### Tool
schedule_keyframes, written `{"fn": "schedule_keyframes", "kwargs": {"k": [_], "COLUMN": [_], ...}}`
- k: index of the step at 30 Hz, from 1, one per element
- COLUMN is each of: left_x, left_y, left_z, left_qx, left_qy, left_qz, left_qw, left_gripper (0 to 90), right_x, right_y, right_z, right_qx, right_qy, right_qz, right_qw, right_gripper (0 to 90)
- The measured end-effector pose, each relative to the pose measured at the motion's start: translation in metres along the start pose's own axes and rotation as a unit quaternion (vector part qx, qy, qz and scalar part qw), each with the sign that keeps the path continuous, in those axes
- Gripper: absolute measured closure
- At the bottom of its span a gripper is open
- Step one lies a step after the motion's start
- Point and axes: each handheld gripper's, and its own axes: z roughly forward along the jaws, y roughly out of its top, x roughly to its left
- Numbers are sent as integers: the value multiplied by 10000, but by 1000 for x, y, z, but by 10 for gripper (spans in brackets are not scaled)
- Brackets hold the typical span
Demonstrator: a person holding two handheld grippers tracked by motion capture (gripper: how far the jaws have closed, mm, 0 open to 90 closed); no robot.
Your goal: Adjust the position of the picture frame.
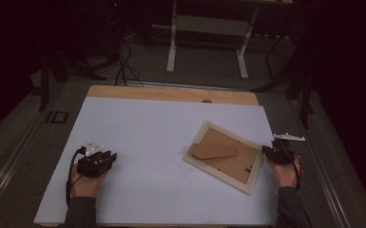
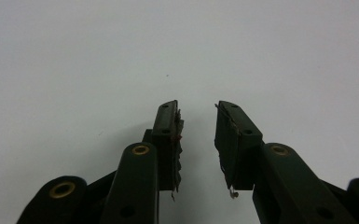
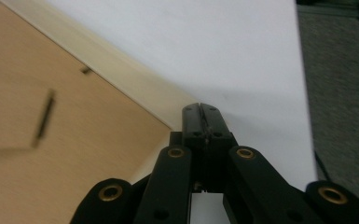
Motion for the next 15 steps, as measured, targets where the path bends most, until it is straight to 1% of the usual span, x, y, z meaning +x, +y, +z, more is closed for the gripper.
{"fn": "schedule_keyframes", "kwargs": {"k": [2, 3, 5, 9, 10, 12, 15], "left_x": [0, 0, -1, -1, -2, -2, -3], "left_y": [0, 0, 0, 0, 0, 0, 1], "left_z": [0, 0, 0, 1, 1, 1, 2], "left_qx": [-4, -2, -6, 0, -5, -13, -2], "left_qy": [-5, -4, -4, -14, -19, -28, -15], "left_qz": [-6, -5, -12, 7, 3, 6, 18], "left_qw": [10000, 10000, 10000, 10000, 10000, 10000, 10000], "left_gripper": [707, 707, 706, 706, 706, 706, 701], "right_x": [-4, -4, -7, -6, -5, -6, -4], "right_y": [-5, -5, -10, -14, -15, -15, -15], "right_z": [0, 0, 0, 4, 5, 5, 5], "right_qx": [65, 65, 130, 222, 228, 212, 242], "right_qy": [-150, -150, -261, -217, -240, -213, -255], "right_qz": [68, 68, 131, 182, 172, 297, 285], "right_qw": [9998, 9998, 9995, 9994, 9993, 9991, 9990], "right_gripper": [899, 899, 899, 899, 899, 899, 899]}}
